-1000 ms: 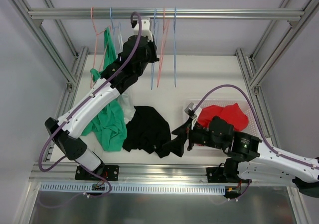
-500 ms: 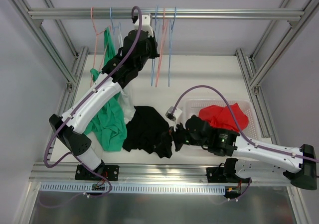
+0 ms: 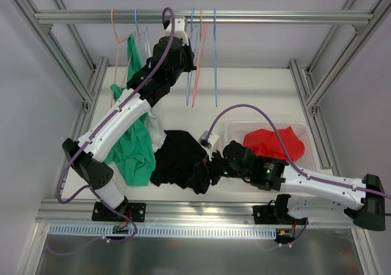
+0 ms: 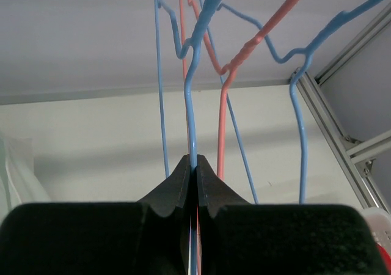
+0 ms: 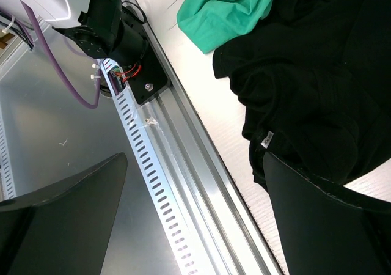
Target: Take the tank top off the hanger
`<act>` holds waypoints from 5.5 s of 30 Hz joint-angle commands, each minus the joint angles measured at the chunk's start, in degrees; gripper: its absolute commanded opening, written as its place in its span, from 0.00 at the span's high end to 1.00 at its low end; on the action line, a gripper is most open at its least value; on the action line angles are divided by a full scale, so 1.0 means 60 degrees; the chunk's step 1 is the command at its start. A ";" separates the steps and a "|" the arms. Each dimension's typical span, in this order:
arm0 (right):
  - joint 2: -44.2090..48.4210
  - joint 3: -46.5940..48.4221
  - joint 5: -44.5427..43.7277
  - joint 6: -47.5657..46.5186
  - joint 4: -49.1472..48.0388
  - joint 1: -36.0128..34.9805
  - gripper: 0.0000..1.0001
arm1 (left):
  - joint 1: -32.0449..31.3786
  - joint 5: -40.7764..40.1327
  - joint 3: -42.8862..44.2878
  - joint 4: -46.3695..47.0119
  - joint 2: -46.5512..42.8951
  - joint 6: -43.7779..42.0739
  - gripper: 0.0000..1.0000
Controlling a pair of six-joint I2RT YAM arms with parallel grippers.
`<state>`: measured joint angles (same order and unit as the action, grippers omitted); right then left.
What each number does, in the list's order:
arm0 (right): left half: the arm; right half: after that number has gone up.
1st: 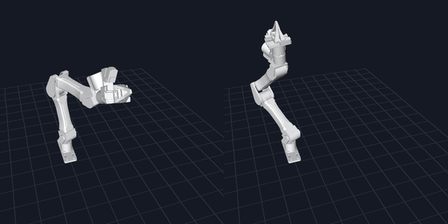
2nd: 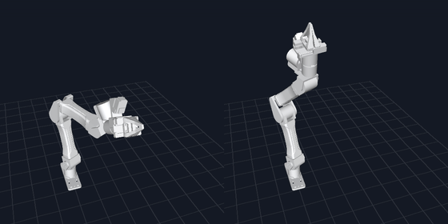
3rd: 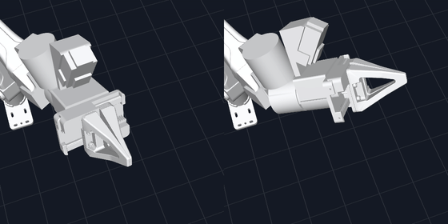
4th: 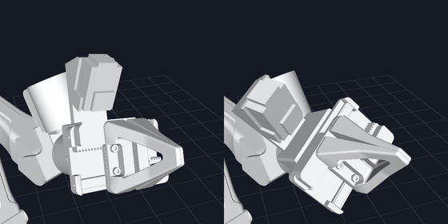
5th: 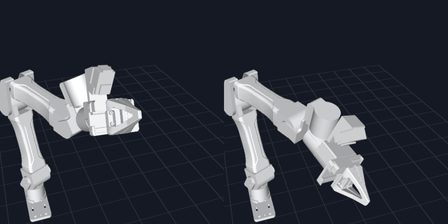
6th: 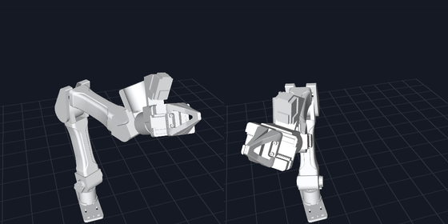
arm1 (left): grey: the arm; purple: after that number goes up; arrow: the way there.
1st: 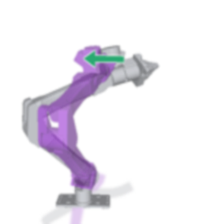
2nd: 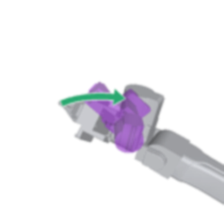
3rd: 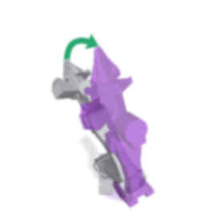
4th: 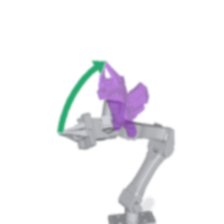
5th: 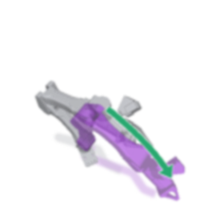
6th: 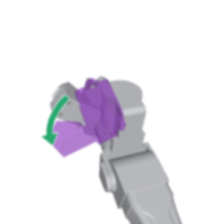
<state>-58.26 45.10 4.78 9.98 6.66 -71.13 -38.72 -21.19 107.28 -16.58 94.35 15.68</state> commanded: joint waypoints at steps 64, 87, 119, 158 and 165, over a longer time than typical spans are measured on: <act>0.2752 0.5430 -0.6724 -0.3274 0.4675 -0.0288 1.00 | 0.0184 -0.1903 -0.9649 -0.3433 -1.3043 -0.0197 0.01; 0.2254 0.4062 -0.6455 -0.1692 0.6628 0.2680 1.00 | 0.0184 -0.1727 -0.9648 -0.3433 -1.3087 -0.0153 0.01; 0.2046 -0.2568 -0.0486 0.1062 0.3017 0.8179 0.45 | 0.0184 -0.0834 -0.7321 -0.3492 -1.1464 0.0008 0.01; 0.4949 0.1096 0.0361 -0.0418 0.5776 0.8164 0.00 | 0.2923 0.1071 0.0737 -0.3492 -0.1208 -0.1178 0.69; 0.4978 0.1111 0.0332 -0.0491 0.5790 0.8164 0.01 | 0.3157 0.1319 0.0796 -0.3477 -0.1047 -0.1076 0.80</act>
<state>-29.06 51.66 5.87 7.38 43.24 -22.37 -20.84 -15.35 109.78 -38.44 88.07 9.37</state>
